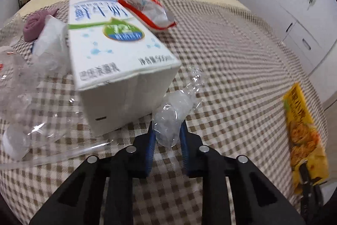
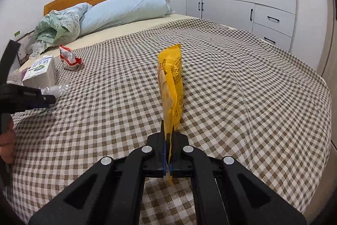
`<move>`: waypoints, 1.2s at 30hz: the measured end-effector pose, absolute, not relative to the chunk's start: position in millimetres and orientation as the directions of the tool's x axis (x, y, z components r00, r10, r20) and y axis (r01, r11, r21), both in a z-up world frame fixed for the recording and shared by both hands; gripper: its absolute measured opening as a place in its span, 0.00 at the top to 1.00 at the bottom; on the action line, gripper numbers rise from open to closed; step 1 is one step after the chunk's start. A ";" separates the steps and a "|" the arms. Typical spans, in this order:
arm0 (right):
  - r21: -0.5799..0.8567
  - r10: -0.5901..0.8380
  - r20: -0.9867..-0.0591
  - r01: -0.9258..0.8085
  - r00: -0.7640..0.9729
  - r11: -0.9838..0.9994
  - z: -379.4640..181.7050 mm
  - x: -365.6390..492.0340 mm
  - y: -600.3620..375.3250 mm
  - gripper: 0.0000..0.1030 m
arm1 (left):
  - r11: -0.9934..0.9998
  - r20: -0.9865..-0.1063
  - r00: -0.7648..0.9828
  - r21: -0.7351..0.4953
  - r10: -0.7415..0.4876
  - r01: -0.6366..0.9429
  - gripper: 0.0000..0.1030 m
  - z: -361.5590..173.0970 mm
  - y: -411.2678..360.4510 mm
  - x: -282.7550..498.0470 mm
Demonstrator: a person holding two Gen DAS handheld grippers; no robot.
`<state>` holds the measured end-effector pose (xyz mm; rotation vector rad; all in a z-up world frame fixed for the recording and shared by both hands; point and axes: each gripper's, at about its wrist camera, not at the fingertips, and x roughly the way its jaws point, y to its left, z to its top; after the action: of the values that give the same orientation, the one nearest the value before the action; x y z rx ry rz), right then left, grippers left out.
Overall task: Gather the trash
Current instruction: 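Carry the yellow bag and plastic wrapper to the wastebasket with both tools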
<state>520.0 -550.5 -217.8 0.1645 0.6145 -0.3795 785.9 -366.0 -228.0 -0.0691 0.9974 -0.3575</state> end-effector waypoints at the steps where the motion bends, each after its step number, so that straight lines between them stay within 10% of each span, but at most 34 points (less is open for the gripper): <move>1: 0.040 -0.295 -0.591 0.393 0.751 0.919 -218.6 524.3 -549.6 0.99 | 0.934 -0.795 0.502 -0.230 -0.342 0.272 0.82 -219.6 -362.5 777.3; 11: 0.033 -0.296 -0.613 0.398 0.733 0.917 -215.5 524.8 -549.1 0.99 | 0.904 -0.732 0.543 -0.253 -0.411 0.343 0.83 -131.2 -300.3 616.0; 17: 0.142 -0.250 -0.495 0.361 0.832 0.922 -166.9 375.9 -540.8 0.99 | 0.886 -0.733 0.551 -0.156 -0.400 0.436 0.82 -104.2 -281.4 505.3; 27: 0.036 -0.252 -0.767 0.431 0.590 0.901 -279.0 117.1 -549.2 0.99 | 0.748 -0.849 0.201 -0.289 -0.489 0.598 0.82 -220.4 -344.8 385.2; 36: 0.106 -0.096 -0.880 0.389 0.466 0.915 -391.4 113.9 -565.5 0.98 | 0.692 -0.895 -0.098 -0.401 -0.435 0.601 0.82 -312.4 -377.3 364.6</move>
<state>113.9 -565.5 -391.4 0.3117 1.0479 -0.3035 364.6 -377.3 -312.4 0.1482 1.4246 -0.8731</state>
